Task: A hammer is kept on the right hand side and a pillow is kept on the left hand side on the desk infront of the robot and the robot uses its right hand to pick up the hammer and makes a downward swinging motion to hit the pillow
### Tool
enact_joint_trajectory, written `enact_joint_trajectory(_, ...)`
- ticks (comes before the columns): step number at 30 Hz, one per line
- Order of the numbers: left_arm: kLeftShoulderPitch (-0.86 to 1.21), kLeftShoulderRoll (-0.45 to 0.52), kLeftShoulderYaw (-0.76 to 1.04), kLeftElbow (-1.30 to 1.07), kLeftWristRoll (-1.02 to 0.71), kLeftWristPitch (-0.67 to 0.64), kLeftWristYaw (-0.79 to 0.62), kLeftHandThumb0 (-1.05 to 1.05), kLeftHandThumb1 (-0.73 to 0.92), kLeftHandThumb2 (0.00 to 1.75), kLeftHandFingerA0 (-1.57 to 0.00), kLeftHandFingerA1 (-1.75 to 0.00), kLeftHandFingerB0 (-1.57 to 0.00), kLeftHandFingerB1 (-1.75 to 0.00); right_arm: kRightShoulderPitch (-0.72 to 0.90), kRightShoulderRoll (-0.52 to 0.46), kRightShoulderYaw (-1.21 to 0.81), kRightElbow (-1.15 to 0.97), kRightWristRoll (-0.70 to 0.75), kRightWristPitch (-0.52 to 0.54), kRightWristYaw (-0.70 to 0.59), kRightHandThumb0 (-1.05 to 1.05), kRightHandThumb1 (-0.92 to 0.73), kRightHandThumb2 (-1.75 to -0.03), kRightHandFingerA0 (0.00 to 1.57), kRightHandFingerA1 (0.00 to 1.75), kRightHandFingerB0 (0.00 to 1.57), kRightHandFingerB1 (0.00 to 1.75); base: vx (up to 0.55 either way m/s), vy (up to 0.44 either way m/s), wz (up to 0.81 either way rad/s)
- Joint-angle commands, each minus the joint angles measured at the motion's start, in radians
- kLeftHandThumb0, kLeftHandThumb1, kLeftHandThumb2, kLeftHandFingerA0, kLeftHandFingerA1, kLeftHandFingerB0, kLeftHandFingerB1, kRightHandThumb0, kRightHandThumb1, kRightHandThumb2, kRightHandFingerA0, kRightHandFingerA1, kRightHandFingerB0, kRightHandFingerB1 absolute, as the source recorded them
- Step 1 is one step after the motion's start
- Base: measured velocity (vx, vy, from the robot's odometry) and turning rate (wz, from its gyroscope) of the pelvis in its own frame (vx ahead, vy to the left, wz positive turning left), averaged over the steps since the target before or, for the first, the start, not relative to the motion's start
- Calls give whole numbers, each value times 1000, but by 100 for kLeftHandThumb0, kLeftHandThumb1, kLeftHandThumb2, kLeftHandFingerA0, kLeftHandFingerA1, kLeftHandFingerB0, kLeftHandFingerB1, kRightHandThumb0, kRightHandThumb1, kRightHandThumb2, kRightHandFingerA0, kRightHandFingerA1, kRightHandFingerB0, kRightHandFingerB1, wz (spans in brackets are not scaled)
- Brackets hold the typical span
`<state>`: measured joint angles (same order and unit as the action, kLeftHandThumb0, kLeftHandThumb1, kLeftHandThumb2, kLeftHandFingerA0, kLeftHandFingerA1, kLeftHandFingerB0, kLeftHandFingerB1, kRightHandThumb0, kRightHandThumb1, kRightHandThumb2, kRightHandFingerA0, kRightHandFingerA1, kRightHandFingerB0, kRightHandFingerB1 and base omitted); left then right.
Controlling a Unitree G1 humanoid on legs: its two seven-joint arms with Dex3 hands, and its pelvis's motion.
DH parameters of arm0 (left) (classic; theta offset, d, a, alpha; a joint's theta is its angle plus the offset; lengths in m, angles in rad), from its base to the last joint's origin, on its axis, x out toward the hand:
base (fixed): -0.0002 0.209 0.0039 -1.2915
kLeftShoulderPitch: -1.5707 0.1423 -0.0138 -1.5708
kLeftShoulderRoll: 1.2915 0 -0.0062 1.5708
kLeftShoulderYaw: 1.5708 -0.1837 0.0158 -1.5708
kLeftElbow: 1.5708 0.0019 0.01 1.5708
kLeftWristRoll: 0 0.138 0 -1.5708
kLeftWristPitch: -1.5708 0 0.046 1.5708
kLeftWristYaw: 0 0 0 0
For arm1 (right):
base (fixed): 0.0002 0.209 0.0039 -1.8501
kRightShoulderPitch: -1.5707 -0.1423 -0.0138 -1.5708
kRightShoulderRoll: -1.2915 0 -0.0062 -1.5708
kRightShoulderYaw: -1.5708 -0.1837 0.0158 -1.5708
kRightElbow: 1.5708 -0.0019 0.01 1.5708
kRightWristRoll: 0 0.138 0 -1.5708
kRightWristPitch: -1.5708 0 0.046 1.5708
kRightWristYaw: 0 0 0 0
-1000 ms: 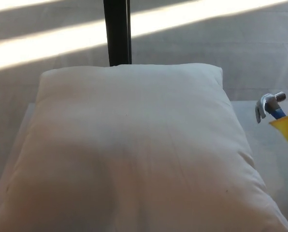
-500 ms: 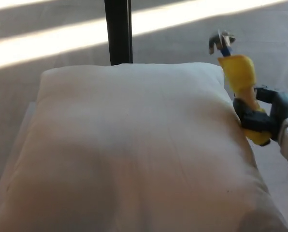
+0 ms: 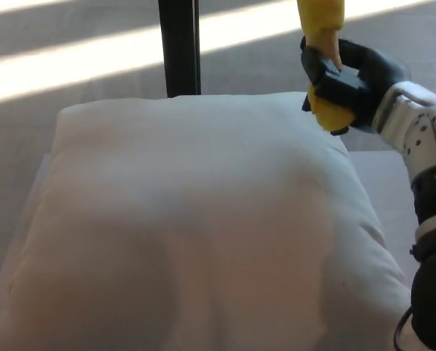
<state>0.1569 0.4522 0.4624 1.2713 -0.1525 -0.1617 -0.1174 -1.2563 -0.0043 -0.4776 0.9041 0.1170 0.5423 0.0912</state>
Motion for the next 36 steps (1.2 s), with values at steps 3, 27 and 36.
enact_joint_trajectory(3,28,-1,5,-9,-19,-1,10,-63,79,63,-58,-61,-60,-48,-274,48,-201,84,274,154,-142,-36,-69,-100,114,175,85,158,0,0,0)
enact_joint_trajectory(27,-17,53,5,-11,-26,-6,-18,-61,81,64,-54,-59,-52,-48,-172,67,-262,-37,313,545,-278,-44,-92,-76,109,175,76,148,0,0,0)
enact_joint_trajectory(36,-13,72,-14,-5,-3,-23,-19,-61,83,64,-52,-60,-52,-48,2,61,-115,-144,257,647,-298,-38,-87,-80,108,175,73,166,0,0,0)
